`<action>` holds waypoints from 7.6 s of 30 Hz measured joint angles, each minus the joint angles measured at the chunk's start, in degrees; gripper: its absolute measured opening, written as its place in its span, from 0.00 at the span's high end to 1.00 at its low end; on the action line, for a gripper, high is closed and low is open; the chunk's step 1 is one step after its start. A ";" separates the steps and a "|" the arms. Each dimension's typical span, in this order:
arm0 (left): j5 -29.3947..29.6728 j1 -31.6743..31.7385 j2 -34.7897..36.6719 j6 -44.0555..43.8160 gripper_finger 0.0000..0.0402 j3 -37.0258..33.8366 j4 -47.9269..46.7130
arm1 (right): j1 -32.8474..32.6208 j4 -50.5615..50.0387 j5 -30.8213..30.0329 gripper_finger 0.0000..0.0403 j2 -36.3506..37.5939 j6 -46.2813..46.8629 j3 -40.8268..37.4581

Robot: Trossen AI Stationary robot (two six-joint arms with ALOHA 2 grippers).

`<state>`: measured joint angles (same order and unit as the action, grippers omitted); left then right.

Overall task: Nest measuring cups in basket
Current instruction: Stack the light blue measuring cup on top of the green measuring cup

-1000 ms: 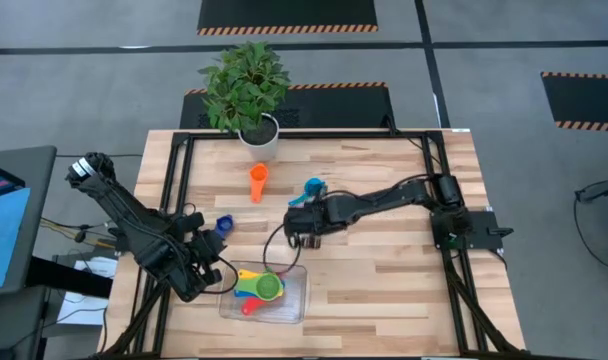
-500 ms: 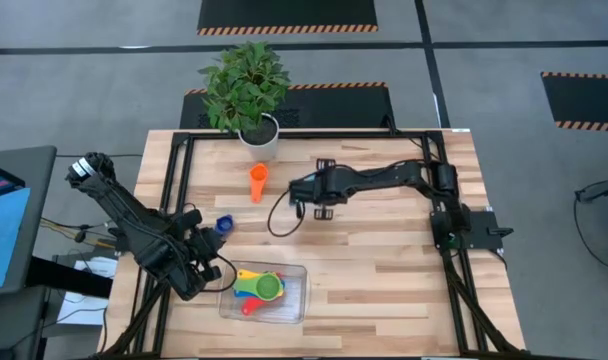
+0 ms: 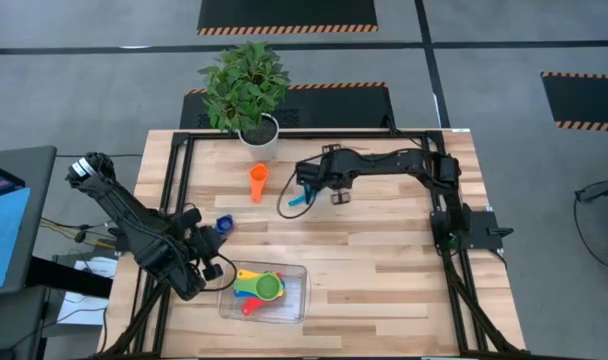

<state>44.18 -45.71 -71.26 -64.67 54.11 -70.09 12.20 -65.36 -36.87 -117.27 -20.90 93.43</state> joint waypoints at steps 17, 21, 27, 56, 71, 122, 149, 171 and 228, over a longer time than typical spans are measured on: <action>3.18 0.07 0.00 -0.80 0.85 0.00 -2.92 | 3.38 -11.37 -9.21 0.83 1.45 0.47 0.13; 4.31 0.07 0.00 -1.79 0.85 0.00 -3.00 | 4.12 -11.77 -7.88 0.77 1.94 0.41 0.04; 4.79 0.07 0.00 -2.00 0.85 0.00 -2.99 | 4.08 -11.04 -7.21 0.61 1.95 0.40 0.04; 4.48 0.07 0.00 -4.44 0.85 0.00 -5.57 | 11.26 31.76 40.27 0.55 33.90 3.34 -24.67; 4.78 0.07 -0.02 -3.36 0.85 0.00 -5.48 | 13.51 61.05 40.93 0.52 23.38 8.35 -37.48; 5.71 0.05 -0.02 -3.58 0.85 0.02 -5.42 | 7.36 60.51 39.94 0.62 14.36 -4.53 -32.78; 5.96 0.07 -0.02 -4.00 0.85 0.02 -5.24 | -0.20 56.87 41.80 0.67 9.94 1.13 -23.38; 6.17 0.04 0.00 -5.48 0.85 0.02 -5.18 | -3.59 47.79 30.62 0.56 3.70 27.15 -6.20; 4.68 0.04 0.00 -4.36 0.85 0.02 -4.85 | -4.78 22.33 32.07 0.36 -23.94 38.31 22.16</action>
<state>48.86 -45.67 -71.26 -69.04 54.13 -74.94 7.42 -43.03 -4.81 -141.22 17.41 115.59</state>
